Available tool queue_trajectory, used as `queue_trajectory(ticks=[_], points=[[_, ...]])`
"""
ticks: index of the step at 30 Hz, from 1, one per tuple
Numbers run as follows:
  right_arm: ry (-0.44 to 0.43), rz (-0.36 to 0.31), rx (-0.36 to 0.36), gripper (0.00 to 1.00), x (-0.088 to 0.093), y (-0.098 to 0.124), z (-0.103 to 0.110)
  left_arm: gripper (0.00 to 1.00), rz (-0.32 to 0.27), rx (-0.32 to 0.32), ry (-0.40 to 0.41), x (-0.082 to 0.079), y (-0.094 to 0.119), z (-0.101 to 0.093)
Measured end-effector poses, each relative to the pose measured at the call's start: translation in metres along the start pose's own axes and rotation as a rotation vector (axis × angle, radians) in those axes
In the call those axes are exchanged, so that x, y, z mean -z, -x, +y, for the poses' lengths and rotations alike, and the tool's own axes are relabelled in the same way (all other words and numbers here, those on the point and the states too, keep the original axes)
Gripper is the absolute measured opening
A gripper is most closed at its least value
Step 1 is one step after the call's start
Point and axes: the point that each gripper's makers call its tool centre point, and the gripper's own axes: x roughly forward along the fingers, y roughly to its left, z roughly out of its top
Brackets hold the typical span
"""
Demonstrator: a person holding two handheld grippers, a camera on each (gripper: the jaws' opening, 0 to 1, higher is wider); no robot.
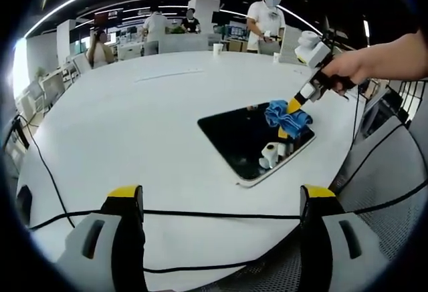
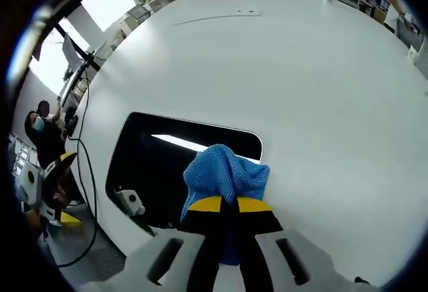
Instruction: Wipe the mirror surface with the cleaning cloth until all visible marks leave the cleaned area.
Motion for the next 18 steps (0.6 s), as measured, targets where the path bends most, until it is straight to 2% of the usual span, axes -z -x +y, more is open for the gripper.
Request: queue_trajectory(ticks=[5,10,18], points=[[-0.017,0.001,0.011,0.00,0.0019,0.0022,-0.0064,0.97,0.000,-0.003,0.002,-0.0017,0.0023,-0.0001],[-0.001,-0.001,0.021,0.00,0.0040,0.0052,-0.0023,0.97,0.006,0.004,-0.007,-0.0007,0.0021,-0.0021],[-0.034,-0.028,0.032,0.00,0.0058,0.0078,-0.0010,0.97,0.011,0.008,-0.014,-0.0003,0.0025,-0.0034]])
